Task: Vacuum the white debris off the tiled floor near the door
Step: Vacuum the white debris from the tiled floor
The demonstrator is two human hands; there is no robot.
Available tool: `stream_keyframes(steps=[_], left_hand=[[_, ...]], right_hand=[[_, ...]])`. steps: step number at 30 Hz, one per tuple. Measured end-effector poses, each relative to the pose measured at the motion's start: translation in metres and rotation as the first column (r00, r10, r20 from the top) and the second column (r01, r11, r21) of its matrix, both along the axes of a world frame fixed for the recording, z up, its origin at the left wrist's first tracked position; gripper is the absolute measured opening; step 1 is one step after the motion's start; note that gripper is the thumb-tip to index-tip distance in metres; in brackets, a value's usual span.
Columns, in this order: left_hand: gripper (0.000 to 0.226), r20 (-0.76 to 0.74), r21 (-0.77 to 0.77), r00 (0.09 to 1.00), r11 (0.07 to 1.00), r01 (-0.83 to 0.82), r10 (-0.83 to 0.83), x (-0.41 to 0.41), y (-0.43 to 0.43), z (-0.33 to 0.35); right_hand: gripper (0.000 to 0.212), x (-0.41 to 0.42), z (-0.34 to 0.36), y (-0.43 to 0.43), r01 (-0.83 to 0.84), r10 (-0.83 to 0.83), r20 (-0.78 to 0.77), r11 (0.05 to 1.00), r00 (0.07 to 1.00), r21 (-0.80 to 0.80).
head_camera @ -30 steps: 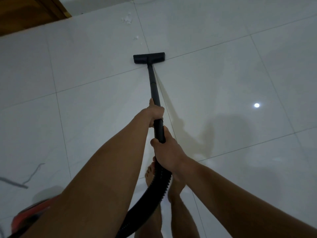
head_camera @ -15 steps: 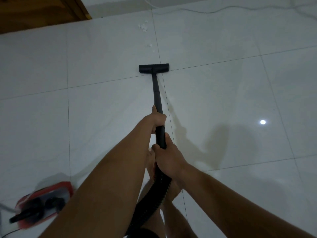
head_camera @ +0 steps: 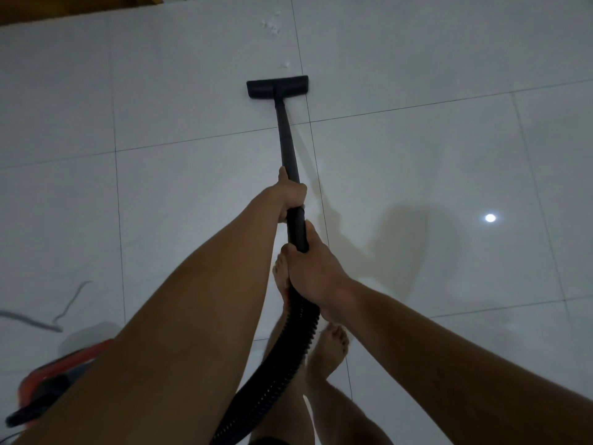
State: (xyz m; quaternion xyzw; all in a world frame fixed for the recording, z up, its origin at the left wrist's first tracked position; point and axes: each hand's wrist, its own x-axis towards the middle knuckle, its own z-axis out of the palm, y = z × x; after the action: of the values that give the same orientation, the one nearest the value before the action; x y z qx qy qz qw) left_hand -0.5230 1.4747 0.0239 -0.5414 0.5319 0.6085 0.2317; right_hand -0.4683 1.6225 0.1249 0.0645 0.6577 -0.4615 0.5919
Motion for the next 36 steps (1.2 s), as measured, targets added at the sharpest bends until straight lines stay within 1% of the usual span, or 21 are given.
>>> stream_keyframes(steps=[2,3,5,7,10,14,16,19,23,27,36], left_hand=[[0.084,-0.002,0.002,1.0,1.0,0.0,0.0,-0.006,-0.01,-0.003],[0.082,-0.006,-0.001,1.0,1.0,-0.003,0.003,-0.009,-0.015,-0.005],[0.079,-0.012,-0.023,1.0,1.0,-0.005,0.005,-0.016,-0.023,-0.008],[0.079,-0.017,-0.04,1.0,0.999,-0.01,0.01,-0.021,-0.029,-0.012],[0.077,-0.024,-0.062,1.0,0.998,-0.013,0.011,-0.022,-0.03,-0.014],[0.075,-0.036,-0.069,0.999,0.997,-0.031,0.028,-0.013,-0.02,-0.009],[0.073,-0.047,-0.088,0.998,0.995,-0.05,0.046,-0.005,-0.009,-0.007],[0.07,-0.068,-0.128,0.996,0.99,-0.066,0.058,0.005,0.005,-0.01],[0.07,-0.059,-0.123,0.998,0.991,-0.045,0.038,0.009,0.008,-0.02],[0.071,-0.037,-0.12,0.999,0.993,0.001,-0.005,0.004,0.0,-0.031],[0.072,-0.039,-0.146,0.998,0.989,0.034,-0.04,-0.037,-0.051,-0.05]], right_hand=[[0.059,-0.005,-0.008,-0.011,0.036,-0.036,0.041,0.999,0.999,-0.001],[0.054,-0.007,-0.012,-0.016,0.045,-0.045,0.044,0.999,0.998,0.005],[0.042,-0.012,-0.018,-0.024,0.078,-0.078,0.041,0.997,0.996,0.024],[0.038,-0.015,-0.023,-0.031,0.107,-0.108,0.025,0.994,0.994,0.037],[0.04,-0.015,-0.021,-0.035,0.06,-0.056,-0.064,0.996,0.996,0.067],[0.049,-0.011,-0.004,-0.023,-0.068,0.087,-0.169,0.991,0.982,0.112],[0.053,-0.006,0.002,-0.016,-0.098,0.122,-0.193,0.987,0.974,0.127],[0.053,0.004,-0.002,-0.008,-0.129,0.161,-0.227,0.98,0.96,0.15],[0.051,0.009,-0.015,-0.003,-0.154,0.184,-0.247,0.978,0.951,0.138],[0.052,0.006,-0.021,-0.011,-0.136,0.167,-0.225,0.98,0.96,0.148],[0.054,-0.032,-0.045,-0.055,-0.129,0.156,-0.235,0.984,0.959,0.126]])
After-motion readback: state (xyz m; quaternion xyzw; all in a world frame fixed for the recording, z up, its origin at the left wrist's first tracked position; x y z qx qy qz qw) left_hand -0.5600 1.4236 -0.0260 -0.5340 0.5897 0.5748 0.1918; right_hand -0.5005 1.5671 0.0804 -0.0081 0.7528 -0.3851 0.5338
